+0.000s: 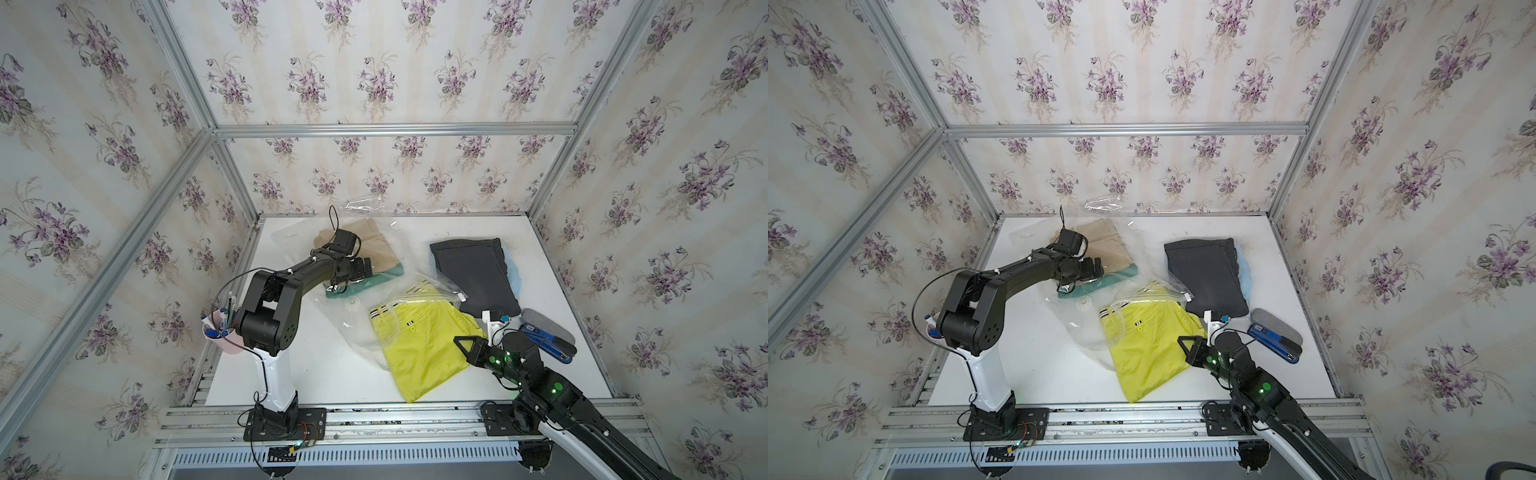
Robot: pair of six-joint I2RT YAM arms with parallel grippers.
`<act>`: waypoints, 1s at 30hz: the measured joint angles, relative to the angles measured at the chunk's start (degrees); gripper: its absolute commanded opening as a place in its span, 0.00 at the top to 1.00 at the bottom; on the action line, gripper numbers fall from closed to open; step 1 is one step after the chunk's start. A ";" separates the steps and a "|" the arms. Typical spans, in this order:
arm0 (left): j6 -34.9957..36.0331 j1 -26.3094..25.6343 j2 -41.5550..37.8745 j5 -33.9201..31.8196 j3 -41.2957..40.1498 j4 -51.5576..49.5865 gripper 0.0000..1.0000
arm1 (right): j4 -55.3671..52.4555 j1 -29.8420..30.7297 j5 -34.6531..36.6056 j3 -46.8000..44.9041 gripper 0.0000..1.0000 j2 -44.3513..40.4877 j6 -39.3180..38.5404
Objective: Take the trousers out of the vacuum bag
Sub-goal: Adjust the vacuum bag at the center of the board.
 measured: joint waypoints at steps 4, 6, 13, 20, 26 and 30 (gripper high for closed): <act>0.81 1.20 3.63 -0.70 5.03 -1.42 0.00 | -4.76 0.00 -0.11 1.92 1.00 -1.99 1.07; 1.40 1.77 5.16 -0.92 7.23 -1.90 0.00 | -7.96 0.00 -0.02 3.48 1.00 -3.67 1.22; 3.80 4.76 8.70 -1.16 14.49 -5.66 0.00 | -16.11 0.00 1.92 5.40 1.00 -7.45 3.41; 4.31 6.45 0.85 -1.64 13.57 -7.74 0.00 | -22.14 0.07 5.64 7.17 1.00 -10.93 7.63; 3.96 0.90 -13.70 2.27 5.25 -8.44 0.00 | -25.53 0.07 8.28 10.82 1.00 -10.29 9.05; 3.82 -6.27 -23.45 4.04 -1.77 -9.75 0.00 | -26.34 0.04 9.90 11.89 1.00 -9.20 9.20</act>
